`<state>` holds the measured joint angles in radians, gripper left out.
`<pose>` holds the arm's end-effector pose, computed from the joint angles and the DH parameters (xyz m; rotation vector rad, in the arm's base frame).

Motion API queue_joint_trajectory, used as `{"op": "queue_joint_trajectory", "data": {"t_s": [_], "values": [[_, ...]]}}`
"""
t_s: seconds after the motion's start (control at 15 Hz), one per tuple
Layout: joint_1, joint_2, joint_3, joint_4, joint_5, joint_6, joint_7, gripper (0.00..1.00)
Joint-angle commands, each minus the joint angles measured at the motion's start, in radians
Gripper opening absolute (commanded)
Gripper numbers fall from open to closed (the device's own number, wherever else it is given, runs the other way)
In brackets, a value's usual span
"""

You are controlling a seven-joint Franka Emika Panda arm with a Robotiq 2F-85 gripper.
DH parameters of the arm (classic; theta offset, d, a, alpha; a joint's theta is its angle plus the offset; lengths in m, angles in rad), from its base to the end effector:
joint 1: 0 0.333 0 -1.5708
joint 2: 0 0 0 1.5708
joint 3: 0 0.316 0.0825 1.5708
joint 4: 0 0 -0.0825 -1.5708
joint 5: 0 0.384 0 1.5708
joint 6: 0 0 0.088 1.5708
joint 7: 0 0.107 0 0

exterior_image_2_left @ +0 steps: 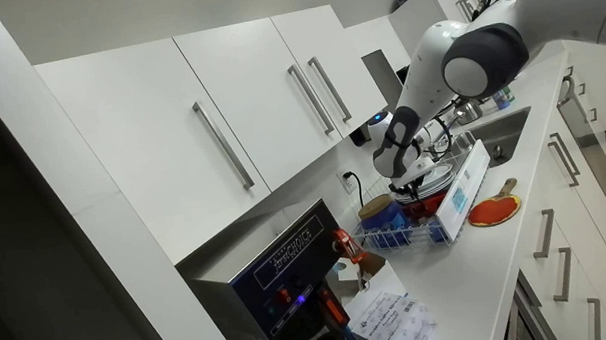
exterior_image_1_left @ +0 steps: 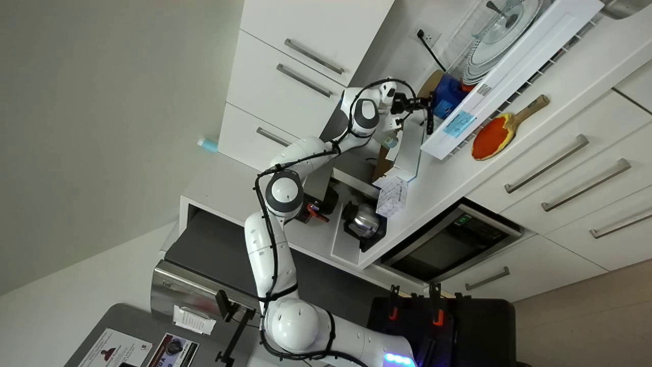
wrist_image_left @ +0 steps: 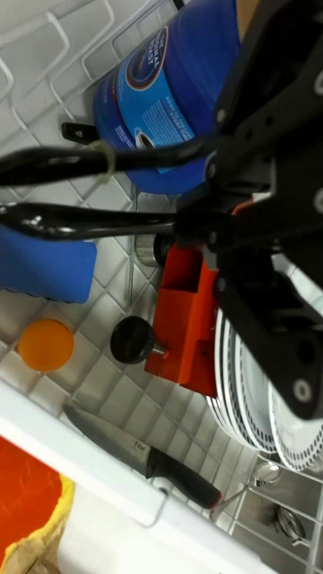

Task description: Put the black tongs in the dish rack

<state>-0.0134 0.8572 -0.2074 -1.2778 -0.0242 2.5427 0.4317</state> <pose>0.7754 -0.1244 0.2874 2.8551 -0.7773 0.6566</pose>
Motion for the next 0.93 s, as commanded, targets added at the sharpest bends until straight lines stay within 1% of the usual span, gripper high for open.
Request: {"op": "queue_joint_trajectory", "data": {"t_s": [0.0,0.13,0.33,0.47,0.67,0.73,0.87], "values": [[0.008,-0.030,-0.012,0.008,0.006,-0.062,0.018,0.49],[0.008,-0.052,-0.013,-0.007,0.002,-0.071,0.013,0.62],[0.008,-0.089,-0.008,-0.035,-0.002,-0.075,0.000,0.86],[0.006,-0.102,-0.005,-0.038,-0.002,-0.085,-0.002,0.99],[0.003,-0.115,0.001,-0.046,-0.004,-0.099,-0.015,1.00],[-0.004,-0.067,-0.001,0.004,-0.002,-0.068,-0.004,1.00],[-0.004,-0.071,-0.001,0.001,-0.002,-0.072,-0.005,1.00]]}}
